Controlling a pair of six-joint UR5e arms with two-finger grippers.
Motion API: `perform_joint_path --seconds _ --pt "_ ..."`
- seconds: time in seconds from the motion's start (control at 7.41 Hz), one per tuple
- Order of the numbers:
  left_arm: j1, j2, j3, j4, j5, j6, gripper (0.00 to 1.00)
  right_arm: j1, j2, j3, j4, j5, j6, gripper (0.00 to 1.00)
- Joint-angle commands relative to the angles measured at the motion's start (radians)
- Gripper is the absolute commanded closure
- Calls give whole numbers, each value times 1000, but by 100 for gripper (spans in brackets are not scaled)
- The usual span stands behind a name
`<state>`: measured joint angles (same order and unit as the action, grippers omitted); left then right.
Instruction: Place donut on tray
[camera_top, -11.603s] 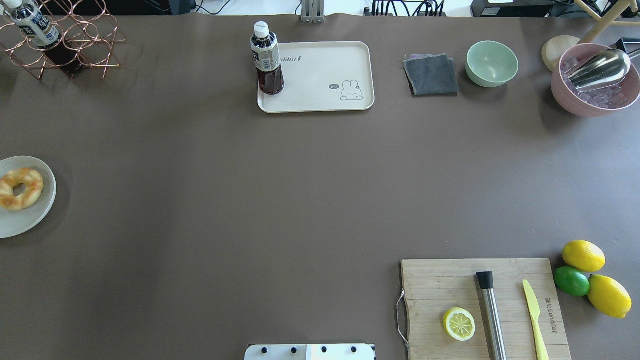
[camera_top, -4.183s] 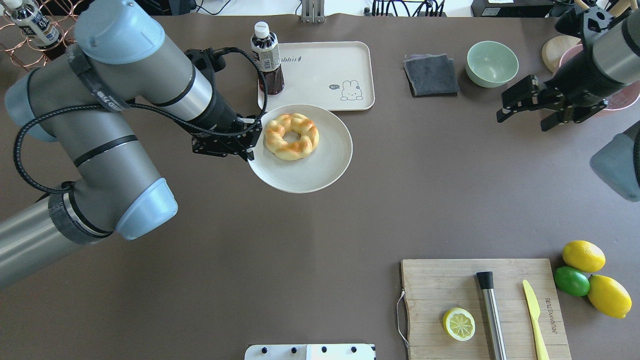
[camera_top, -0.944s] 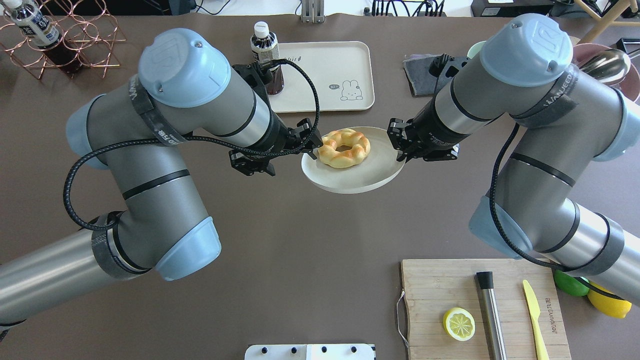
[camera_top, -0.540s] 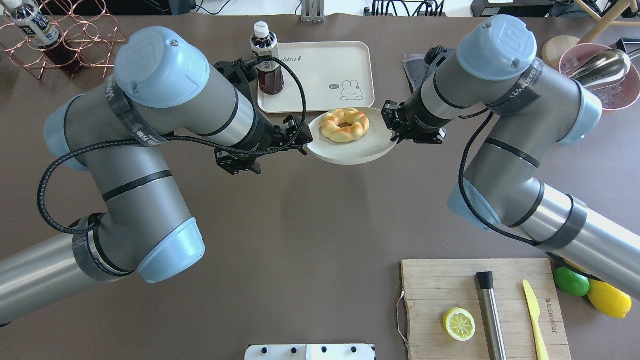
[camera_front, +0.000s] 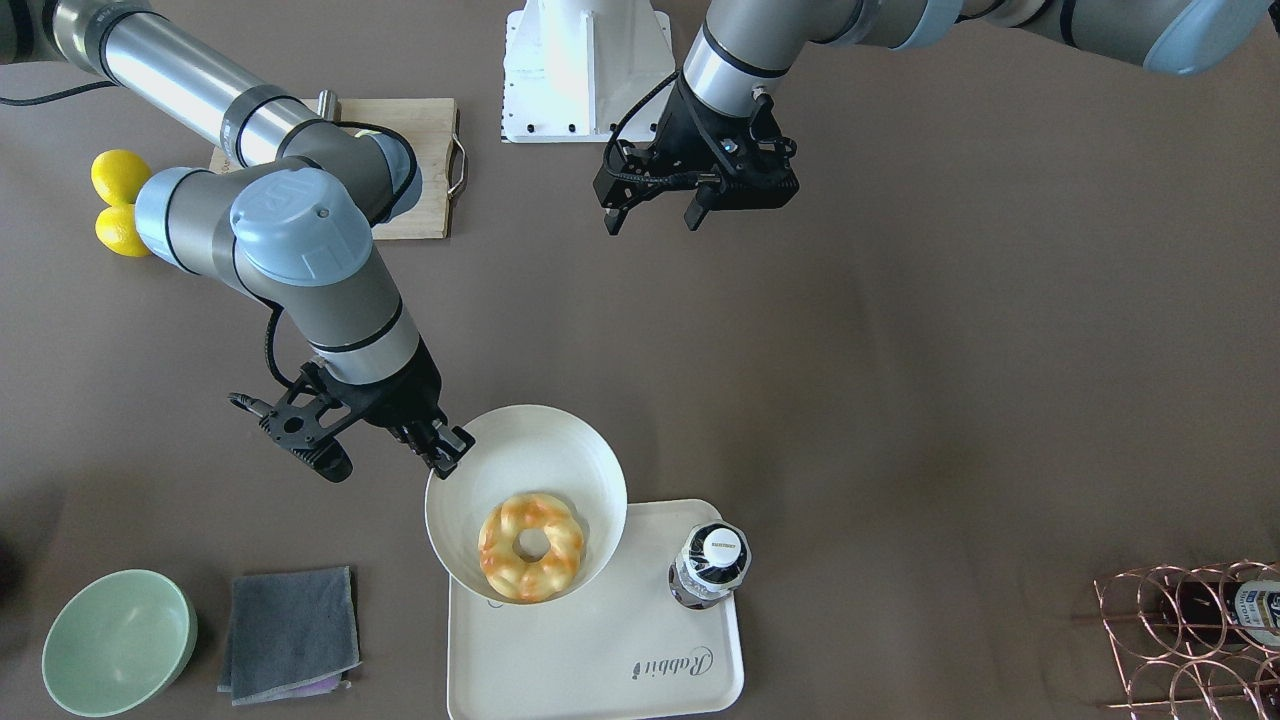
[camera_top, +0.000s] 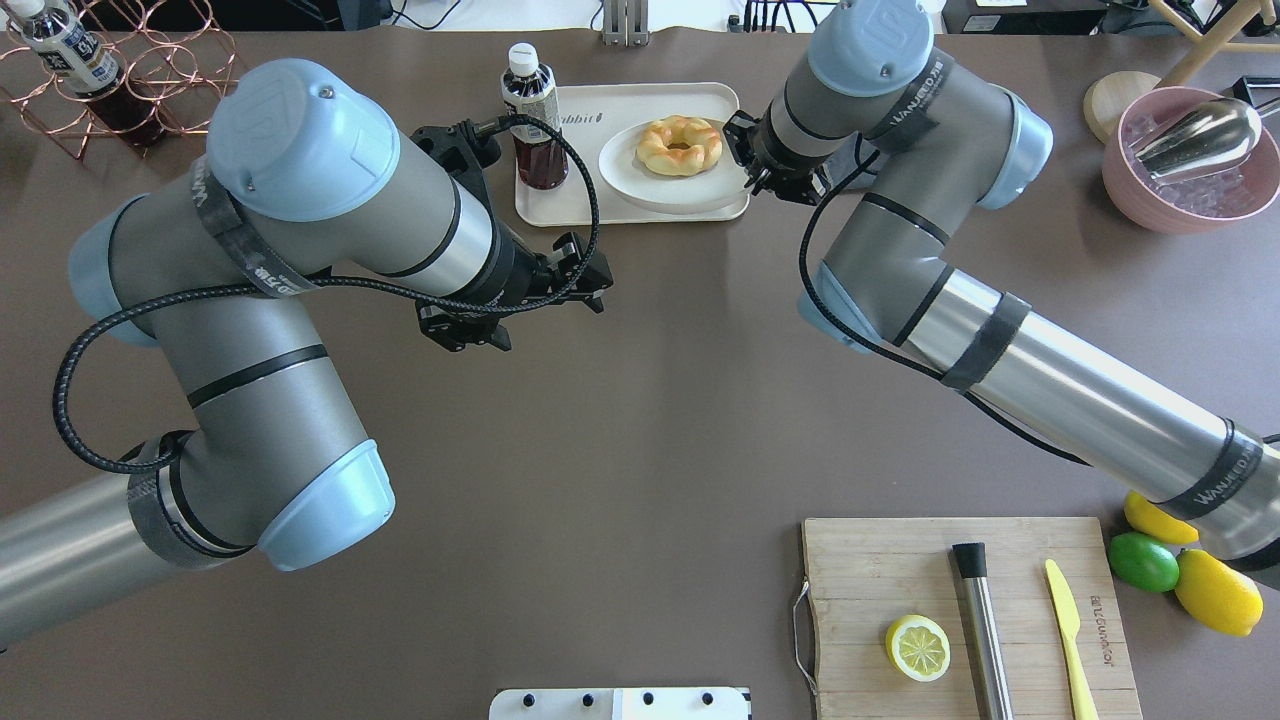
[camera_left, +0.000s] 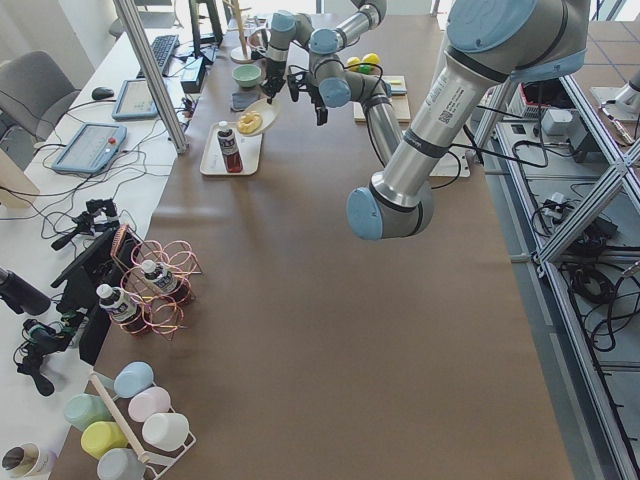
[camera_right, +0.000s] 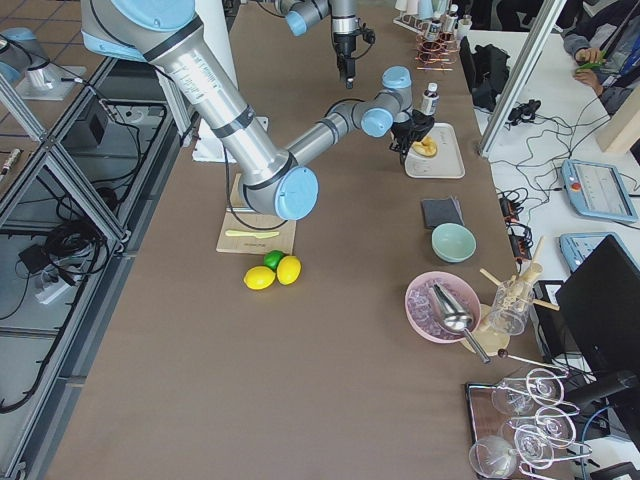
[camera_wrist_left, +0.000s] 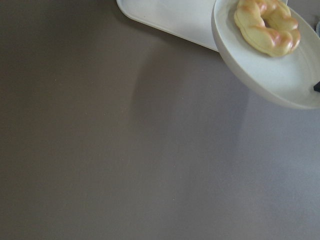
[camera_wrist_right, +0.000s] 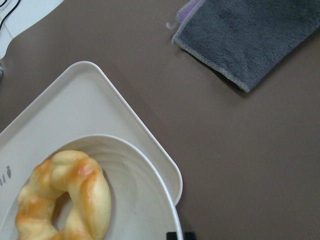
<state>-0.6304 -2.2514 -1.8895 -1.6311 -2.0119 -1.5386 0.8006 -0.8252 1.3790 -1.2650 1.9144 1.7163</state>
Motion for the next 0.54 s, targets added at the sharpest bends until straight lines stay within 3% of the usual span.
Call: perform_joint_path --seconds 0.0,0.27,0.4 --pt "0 1 3 -1 4 2 3 3 116 -217 83 -113 98 100" --pt "0 3 6 -1 31 5 3 -20 193 -366 145 -200 190 100" --pt "0 3 7 -1 32 6 3 -41 202 -388 150 -210 227 100"
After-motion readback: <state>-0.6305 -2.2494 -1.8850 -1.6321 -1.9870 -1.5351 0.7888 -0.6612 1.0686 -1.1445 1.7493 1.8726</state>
